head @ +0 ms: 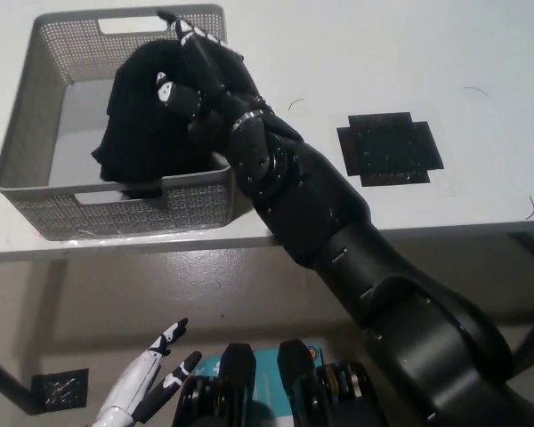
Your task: Use the right hand to pick up a t shirt on the right hand side and place it into a contianer on the left side
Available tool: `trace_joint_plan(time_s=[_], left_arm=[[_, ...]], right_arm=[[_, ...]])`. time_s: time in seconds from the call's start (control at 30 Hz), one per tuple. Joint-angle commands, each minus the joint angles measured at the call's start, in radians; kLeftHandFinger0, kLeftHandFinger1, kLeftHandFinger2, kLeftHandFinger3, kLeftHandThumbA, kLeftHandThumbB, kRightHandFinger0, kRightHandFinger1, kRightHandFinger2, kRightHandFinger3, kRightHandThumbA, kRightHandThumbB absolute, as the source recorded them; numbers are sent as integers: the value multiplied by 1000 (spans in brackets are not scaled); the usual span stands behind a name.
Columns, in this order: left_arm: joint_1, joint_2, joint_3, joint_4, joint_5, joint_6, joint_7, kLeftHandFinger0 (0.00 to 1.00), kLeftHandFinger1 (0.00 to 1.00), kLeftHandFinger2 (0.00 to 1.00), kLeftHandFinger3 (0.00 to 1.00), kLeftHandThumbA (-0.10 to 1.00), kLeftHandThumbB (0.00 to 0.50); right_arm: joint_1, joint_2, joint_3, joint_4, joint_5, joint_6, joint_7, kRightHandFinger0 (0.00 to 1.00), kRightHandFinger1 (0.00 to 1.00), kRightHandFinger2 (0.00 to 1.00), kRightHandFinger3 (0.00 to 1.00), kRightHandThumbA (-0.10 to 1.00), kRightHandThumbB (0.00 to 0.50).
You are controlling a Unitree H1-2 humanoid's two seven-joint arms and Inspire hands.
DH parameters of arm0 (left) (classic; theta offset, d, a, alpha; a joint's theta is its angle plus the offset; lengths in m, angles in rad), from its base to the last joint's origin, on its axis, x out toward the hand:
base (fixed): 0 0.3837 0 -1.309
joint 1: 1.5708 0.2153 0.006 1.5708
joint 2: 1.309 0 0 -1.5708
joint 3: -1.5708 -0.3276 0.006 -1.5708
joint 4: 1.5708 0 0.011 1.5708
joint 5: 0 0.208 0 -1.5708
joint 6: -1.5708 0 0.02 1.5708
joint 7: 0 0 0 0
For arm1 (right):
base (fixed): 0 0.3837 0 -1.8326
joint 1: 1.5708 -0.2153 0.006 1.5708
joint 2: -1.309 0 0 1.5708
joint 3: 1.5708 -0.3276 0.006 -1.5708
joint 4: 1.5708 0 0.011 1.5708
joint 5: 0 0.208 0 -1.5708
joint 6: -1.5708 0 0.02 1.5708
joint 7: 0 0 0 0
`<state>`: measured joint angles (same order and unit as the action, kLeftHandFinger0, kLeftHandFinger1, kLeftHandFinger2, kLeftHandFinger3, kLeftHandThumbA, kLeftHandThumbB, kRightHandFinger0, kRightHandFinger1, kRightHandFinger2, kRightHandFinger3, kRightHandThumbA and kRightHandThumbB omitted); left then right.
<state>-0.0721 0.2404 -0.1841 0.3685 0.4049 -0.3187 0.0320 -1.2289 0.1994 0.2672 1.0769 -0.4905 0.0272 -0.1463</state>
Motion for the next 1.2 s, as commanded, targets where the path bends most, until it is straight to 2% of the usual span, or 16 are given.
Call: trace_joint_plan(time_s=[0.0,0.17,0.27,0.4,0.5,0.6,0.63,0.67,0.7,0.73,0.77,0.8,0.83,1.03,1.1,1.17], left_arm=[[-18,-2,-12,-5,12,-22,7,950,973,1000,1000,1000,302],[-18,4,-14,1,1,-29,2,952,977,1000,1000,1000,292],[-12,6,-13,-4,-2,-30,2,918,962,1000,1000,1000,305],[-18,12,-8,2,-5,-26,2,940,970,1000,1000,1000,308],[-13,13,-10,-1,4,-23,6,906,946,1000,1000,1000,322],[-9,10,-13,-1,7,-23,5,927,963,1000,1000,1000,289],[-8,7,-10,-1,2,-18,6,932,969,1000,1000,1000,318],[-8,8,-9,-2,7,-12,8,927,965,1000,1000,1000,325],[-6,10,-9,-4,8,-10,8,925,964,1000,1000,1000,325],[-7,12,-9,-4,11,-15,11,895,931,1000,1000,1000,325],[-14,10,-9,1,11,-16,12,891,928,1000,1000,1000,326],[-11,8,-8,-12,11,-10,10,894,940,1000,1000,1000,329],[-11,12,-6,-12,14,-11,13,882,929,1000,1000,1000,326],[-5,19,6,-13,9,-17,19,920,955,1000,1000,1000,301],[-4,21,9,-14,13,-13,19,913,949,1000,1000,1000,298],[-3,26,14,-13,8,-17,16,908,946,1000,1000,1000,296]], right_arm=[[-84,-5,3,-70,46,127,161,1000,1000,1000,1000,151,361],[-75,-9,12,-99,45,156,185,1000,1000,1000,1000,131,351],[-67,-9,8,-110,56,154,197,1000,1000,1000,1000,-7,330],[-62,-25,12,-112,58,115,193,1000,1000,1000,1000,-56,309],[-50,-45,16,-140,59,107,202,1000,1000,1000,1000,-65,324],[-58,-65,24,-147,61,106,222,1000,1000,1000,1000,-58,337],[-57,-81,34,-166,51,79,218,1000,1000,1000,1000,-10,332],[-51,-93,39,-195,44,73,213,1000,1000,1000,1000,92,321],[-47,-95,42,-206,44,74,210,1000,1000,1000,1000,124,325],[-16,-132,63,-298,-2,71,171,1000,1000,1000,1000,362,343],[-19,-135,65,-297,-1,72,171,1000,1000,1000,1000,374,343],[12,-172,63,-377,-25,72,140,1000,1000,1000,1000,525,375],[32,-193,56,-427,-33,66,117,1000,1000,1000,1000,597,395],[102,-294,23,-634,-53,32,89,1000,1000,1000,1000,835,445],[171,-368,1,-803,-56,41,120,1000,1000,1000,1000,990,426],[192,-384,1,-849,-61,42,122,1000,1000,1000,1000,1000,415]])
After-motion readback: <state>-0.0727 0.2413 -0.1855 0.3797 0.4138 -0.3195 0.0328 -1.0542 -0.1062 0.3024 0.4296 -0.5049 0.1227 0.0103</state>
